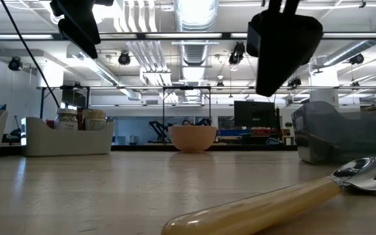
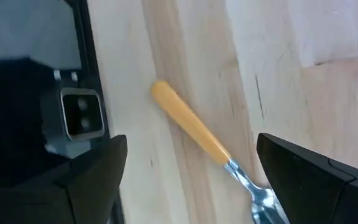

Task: Pick & Place Food Item
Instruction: Put the yellow spoon into the black bin

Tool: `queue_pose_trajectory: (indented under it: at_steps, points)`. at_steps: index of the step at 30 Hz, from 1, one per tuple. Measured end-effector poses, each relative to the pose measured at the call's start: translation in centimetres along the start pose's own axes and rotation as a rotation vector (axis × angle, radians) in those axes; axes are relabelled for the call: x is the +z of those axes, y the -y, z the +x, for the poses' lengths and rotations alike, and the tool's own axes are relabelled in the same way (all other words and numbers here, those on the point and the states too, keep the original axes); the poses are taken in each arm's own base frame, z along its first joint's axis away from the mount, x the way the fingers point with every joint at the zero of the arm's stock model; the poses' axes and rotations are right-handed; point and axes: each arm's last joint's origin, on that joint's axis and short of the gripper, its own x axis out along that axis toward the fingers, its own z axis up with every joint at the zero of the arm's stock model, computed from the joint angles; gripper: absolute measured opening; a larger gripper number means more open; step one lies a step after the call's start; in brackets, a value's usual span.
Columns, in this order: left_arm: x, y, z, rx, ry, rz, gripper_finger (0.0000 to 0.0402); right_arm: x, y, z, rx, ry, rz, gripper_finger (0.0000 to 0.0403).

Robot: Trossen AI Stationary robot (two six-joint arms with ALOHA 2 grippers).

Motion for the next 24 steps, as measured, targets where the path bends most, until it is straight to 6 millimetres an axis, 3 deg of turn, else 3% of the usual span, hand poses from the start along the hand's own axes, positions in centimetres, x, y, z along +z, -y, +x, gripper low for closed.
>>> queue_pose_trajectory:
  at_steps: [8,13,20,24]
  points:
    - [0.0,0.0,0.0,0.000,0.000,0.000,0.0323,-1.8,-1.2,0.1,-0.104,0.059,-0.291,0.0357]
    - [0.0,0.0,0.0,0.000,0.000,0.000,0.0323,-2.8,-1.6,0.8,-0.133,0.051,-0.347,0.0351]
    - [0.0,0.0,0.0,0.000,0.000,0.000,0.0323,-4.0,-1.0,3.8,-0.220,-0.025,-0.416,0.0292]
    - [0.0,0.0,0.0,-0.001,0.002,0.000,0.0323,-3.9,-1.1,4.0,-0.246,-0.008,-0.420,0.0260]
